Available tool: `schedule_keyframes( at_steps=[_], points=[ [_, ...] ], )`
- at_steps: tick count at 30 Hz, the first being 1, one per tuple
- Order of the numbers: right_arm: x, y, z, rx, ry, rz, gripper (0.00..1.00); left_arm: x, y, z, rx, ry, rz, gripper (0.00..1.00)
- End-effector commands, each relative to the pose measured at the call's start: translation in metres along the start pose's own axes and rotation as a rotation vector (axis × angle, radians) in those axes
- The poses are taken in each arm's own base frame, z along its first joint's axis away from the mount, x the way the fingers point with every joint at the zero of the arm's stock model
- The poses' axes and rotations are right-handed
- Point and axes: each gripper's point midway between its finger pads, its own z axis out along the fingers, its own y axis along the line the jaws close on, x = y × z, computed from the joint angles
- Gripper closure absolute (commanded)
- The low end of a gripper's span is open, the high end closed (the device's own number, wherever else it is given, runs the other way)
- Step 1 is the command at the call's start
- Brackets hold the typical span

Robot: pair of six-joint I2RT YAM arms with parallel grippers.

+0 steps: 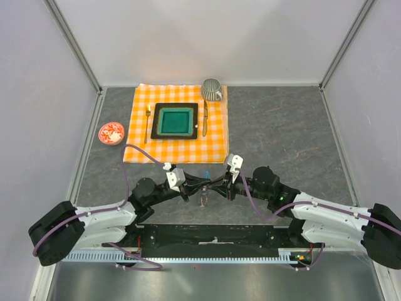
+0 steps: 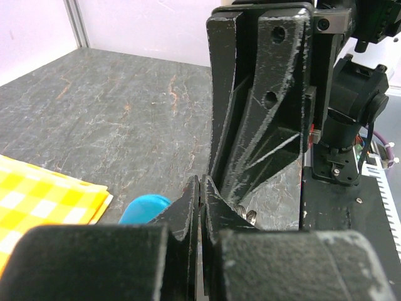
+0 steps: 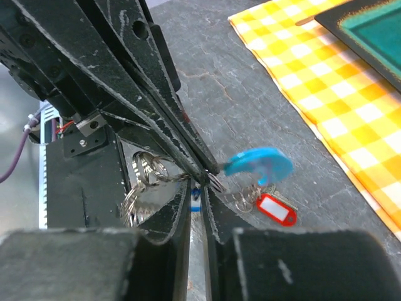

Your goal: Put the keys on the keyring

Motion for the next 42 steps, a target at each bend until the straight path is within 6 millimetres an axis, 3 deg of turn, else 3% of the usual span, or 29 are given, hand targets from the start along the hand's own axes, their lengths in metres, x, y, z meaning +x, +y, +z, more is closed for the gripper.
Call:
schedule_keyframes(
  at_steps=[1, 7, 12, 19, 42],
  points=[
    [-0.018, 0.01, -0.004, -0.026, -0.037, -0.02, 0.79, -0.037, -0.004, 0.0, 0.009, -0.145, 0.015, 0.98],
    [-0.027, -0.012, -0.028, 0.07, -0.016, -0.07, 0.7, -0.038, -0.002, -0.008, -0.015, -0.146, 0.047, 0.98],
    [-0.038, -0.024, -0.032, 0.029, -0.038, -0.063, 0.68, -0.04, -0.006, -0.009, 0.006, -0.148, 0.056, 0.98],
    [-0.055, -0.007, -0.018, -0.124, -0.044, -0.138, 0.68, -0.041, -0.013, -0.009, 0.049, -0.146, 0.062, 0.98],
    [-0.038, 0.008, -0.01, -0.274, 0.018, -0.17, 0.71, -0.044, -0.014, -0.007, 0.055, -0.15, 0.062, 0.98]
  ],
)
